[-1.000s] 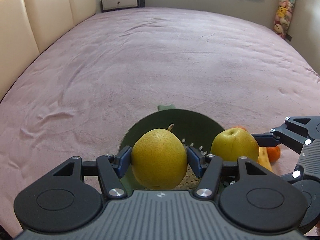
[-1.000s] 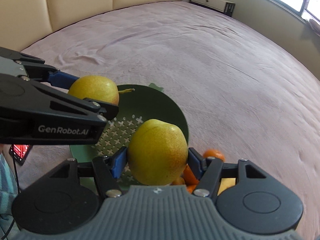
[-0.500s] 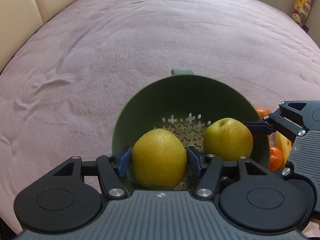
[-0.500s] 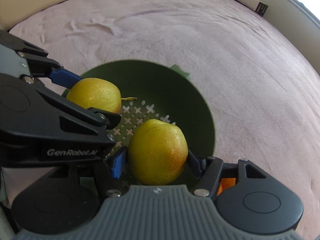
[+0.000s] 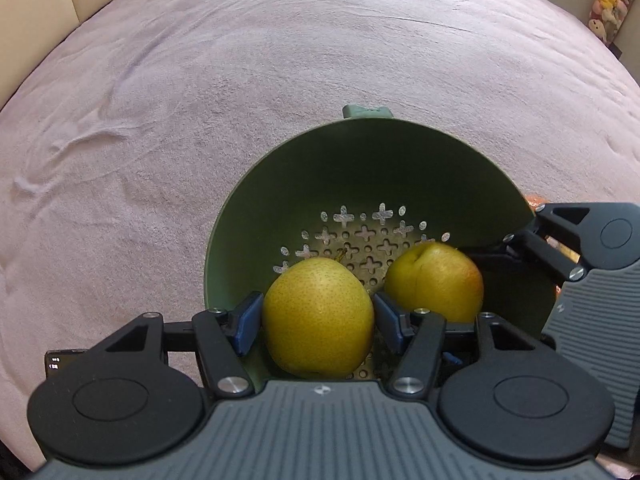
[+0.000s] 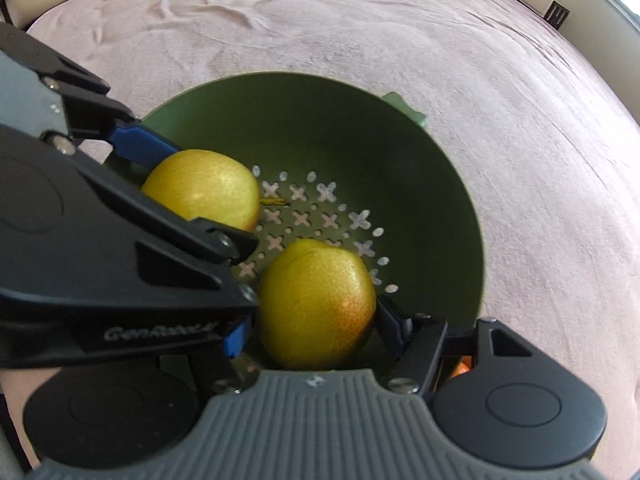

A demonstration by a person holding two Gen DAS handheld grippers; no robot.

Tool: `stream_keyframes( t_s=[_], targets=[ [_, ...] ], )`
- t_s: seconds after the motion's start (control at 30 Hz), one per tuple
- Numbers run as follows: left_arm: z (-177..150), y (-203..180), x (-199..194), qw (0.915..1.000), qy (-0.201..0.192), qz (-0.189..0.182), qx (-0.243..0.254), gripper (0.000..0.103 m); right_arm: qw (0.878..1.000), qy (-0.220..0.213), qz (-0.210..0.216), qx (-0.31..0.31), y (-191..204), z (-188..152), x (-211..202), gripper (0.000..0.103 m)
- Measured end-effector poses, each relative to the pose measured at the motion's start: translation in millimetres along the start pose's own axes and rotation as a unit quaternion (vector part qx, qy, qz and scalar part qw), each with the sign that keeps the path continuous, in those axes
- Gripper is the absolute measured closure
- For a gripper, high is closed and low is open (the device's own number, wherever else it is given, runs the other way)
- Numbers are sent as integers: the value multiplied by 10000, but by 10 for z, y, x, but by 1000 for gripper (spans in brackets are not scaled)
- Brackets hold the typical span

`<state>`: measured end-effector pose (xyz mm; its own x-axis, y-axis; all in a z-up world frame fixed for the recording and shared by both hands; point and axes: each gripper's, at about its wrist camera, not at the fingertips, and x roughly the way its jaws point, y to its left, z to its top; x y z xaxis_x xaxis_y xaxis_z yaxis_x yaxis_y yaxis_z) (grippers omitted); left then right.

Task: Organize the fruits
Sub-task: 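Lower the pears into the colander and open both tools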

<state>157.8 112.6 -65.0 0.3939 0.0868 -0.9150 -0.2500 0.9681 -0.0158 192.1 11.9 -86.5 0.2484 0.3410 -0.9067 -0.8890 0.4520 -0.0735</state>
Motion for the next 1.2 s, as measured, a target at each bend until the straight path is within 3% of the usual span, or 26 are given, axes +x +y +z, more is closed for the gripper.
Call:
stream_keyframes(
  t_s=[0.2,0.37,0.5,0.6,0.9,1.2],
  targets=[
    [-3,1,41,9996,120,-226,-132,34,9999,11,-38,-132,24,4,8,41],
    [-26,-26,35,9999,116,-114,-55,34,9998,21,15,-185,42,-16,-16,41],
    [-10,-22,35,9998,74,-134,-103,26,10000,46,68,-39,23,5,-38,32],
    [-10,-6,38,9997,98,-144,-142,24,9999,95,-1,-61,37,11,-42,32],
    [31,-5,-179,9997,-160,-149,-140,19,9997,-83,-234,-52,39,33,-223,22],
    [30,-52,-417,9985,-497,-191,-98,19,9978,-229,-616,96,43,28,-463,22]
  ],
)
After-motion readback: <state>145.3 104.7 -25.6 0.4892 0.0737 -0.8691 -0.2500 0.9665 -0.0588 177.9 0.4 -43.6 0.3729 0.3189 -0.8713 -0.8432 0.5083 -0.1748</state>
